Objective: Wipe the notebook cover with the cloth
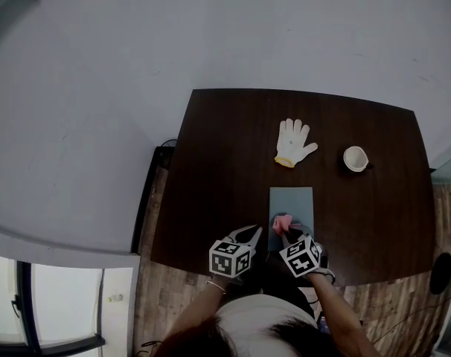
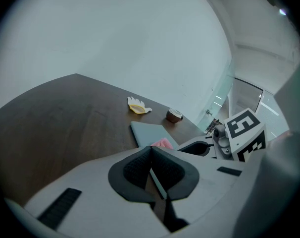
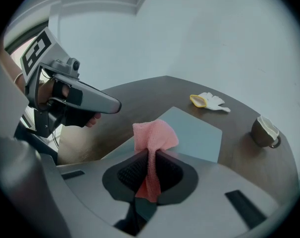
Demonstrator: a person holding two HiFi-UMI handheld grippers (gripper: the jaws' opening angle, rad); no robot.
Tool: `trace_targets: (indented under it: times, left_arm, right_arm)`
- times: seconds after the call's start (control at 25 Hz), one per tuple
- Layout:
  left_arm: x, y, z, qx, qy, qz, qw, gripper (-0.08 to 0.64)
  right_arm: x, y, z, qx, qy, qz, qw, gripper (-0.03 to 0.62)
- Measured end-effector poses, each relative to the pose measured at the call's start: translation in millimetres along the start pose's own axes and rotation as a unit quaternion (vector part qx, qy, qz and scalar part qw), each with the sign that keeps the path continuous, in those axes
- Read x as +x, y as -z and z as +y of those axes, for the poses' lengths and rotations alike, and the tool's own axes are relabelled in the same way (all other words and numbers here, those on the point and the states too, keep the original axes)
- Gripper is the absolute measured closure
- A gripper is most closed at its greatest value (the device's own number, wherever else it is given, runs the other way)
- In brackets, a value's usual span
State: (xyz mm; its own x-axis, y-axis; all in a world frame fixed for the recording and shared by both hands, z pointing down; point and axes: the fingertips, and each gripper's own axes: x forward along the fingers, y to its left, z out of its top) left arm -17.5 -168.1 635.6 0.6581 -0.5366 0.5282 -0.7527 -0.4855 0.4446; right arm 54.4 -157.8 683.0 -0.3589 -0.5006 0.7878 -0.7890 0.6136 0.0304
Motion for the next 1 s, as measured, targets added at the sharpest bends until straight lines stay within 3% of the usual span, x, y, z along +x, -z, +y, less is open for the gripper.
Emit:
trace_targets:
  times: [1.0]
  left_arm:
    - [7.9, 9.8, -15.7, 0.007, 0.034, 0.022, 0.9992, 0.541]
  right_arm:
    - [-38.1, 60.5, -67.4, 0.092, 0.097, 0.023, 0.991, 0.549]
